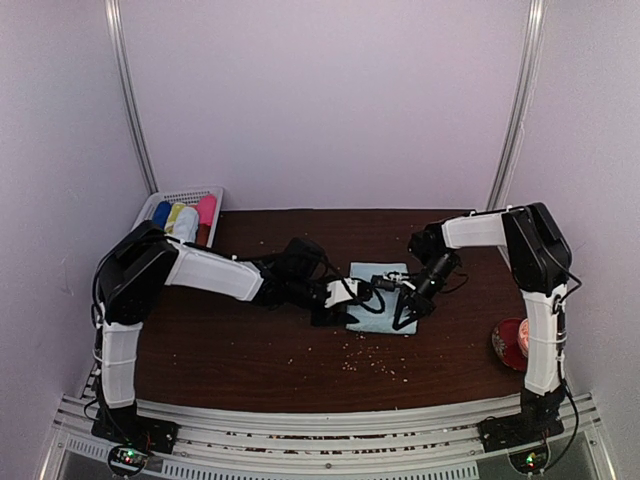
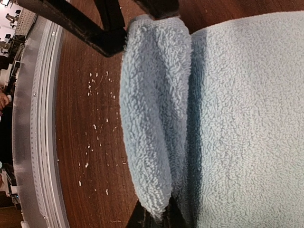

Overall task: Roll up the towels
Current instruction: Roll the towel at the center of the board.

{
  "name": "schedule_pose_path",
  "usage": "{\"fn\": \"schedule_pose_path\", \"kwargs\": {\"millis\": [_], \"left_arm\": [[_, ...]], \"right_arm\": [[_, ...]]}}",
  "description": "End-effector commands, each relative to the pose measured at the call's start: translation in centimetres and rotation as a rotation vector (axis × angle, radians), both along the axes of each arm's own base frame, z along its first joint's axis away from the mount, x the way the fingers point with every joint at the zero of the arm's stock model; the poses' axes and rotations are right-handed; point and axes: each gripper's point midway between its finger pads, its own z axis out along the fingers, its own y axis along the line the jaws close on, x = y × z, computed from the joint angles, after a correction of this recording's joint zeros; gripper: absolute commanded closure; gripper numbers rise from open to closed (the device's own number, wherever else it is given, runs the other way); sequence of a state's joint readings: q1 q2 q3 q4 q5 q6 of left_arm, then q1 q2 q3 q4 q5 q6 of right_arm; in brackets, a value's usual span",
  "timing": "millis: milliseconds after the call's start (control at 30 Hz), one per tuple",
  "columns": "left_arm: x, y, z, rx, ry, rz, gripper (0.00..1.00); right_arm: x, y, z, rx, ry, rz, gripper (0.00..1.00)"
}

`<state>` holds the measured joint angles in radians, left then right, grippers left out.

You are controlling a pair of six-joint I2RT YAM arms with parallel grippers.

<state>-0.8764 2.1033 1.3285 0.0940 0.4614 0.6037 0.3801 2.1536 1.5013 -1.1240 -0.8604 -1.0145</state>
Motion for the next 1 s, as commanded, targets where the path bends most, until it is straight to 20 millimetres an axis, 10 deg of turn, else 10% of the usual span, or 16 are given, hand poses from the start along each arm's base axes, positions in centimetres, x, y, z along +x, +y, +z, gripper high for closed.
{"fn": "schedule_pose_path", "kwargs": {"millis": [0,367,733,967], "left_arm": [[0.0,-0.8,-0.6,0.022,0.081,-0.024,0.66],[2.0,-0.8,-3.0,0.098,0.102,0.085,1.00],[4.4,0.4,-4.7,0.164,0.026,0.212,1.00],[6.4,2.1,-1.5,0.074,-0.144,0.339,0.87]], "right_arm": [[0.6,-0.5,-0.7,-0.027,0.071,-0.066,1.00],[2.3,-1.1,-1.6,-0.064,0.175,-0.140,1.00],[3.1,-2.2,-3.9,-0.172,0.268,-0.194,1.00],[3.2,-2.4,-4.9,-0.212,0.302,-0.207,1.00]]}}
